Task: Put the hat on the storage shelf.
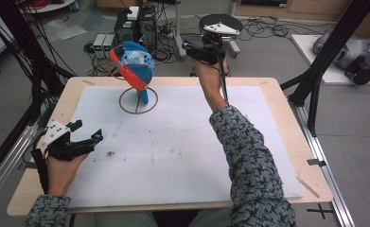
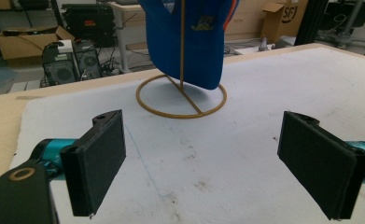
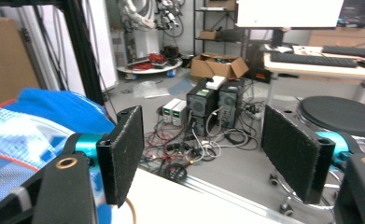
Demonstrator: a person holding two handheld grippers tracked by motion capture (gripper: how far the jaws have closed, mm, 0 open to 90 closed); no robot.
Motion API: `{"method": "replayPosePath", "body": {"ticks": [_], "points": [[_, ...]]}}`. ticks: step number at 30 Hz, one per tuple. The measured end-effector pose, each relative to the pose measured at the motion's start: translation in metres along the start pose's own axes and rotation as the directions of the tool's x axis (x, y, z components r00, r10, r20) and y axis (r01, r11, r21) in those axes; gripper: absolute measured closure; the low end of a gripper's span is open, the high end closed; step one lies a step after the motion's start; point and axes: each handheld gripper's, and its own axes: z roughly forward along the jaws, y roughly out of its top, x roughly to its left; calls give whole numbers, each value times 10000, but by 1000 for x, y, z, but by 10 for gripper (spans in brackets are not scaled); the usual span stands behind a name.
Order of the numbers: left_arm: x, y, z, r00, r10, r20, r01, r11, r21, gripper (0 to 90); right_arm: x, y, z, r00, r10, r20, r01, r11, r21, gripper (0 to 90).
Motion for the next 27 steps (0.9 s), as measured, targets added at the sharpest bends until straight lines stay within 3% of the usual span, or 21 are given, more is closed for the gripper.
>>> {"method": "replayPosePath", "body": {"ticks": [2, 8, 10, 16, 27], "points": [[0, 0, 0, 10000, 24, 11, -24, 10000, 53, 154, -13, -7, -13, 9998, 89, 173, -90, 10000, 0, 268], [-1, -1, 2, 10000, 23, 36, -23, 9999, 102, 154, -35, -16, -35, 9984, 275, 501, -276, 9996, 22, 214], [-1, -1, 2, 10000, 31, 31, -32, 9999, 115, 154, -45, -23, -51, 9971, 383, 652, -369, 9991, -222, 204], [-2, -2, 3, 10000, 42, 37, -42, 9999, 145, 154, -55, -34, -82, 9952, 7, 980, 25, 9995, -322, 142], [-2, -2, 0, 10000, 21, 2, -21, 9999, 148, 155, -69, -55, -124, 9930, 458, 1092, -378, 9965, -744, 121]]}}
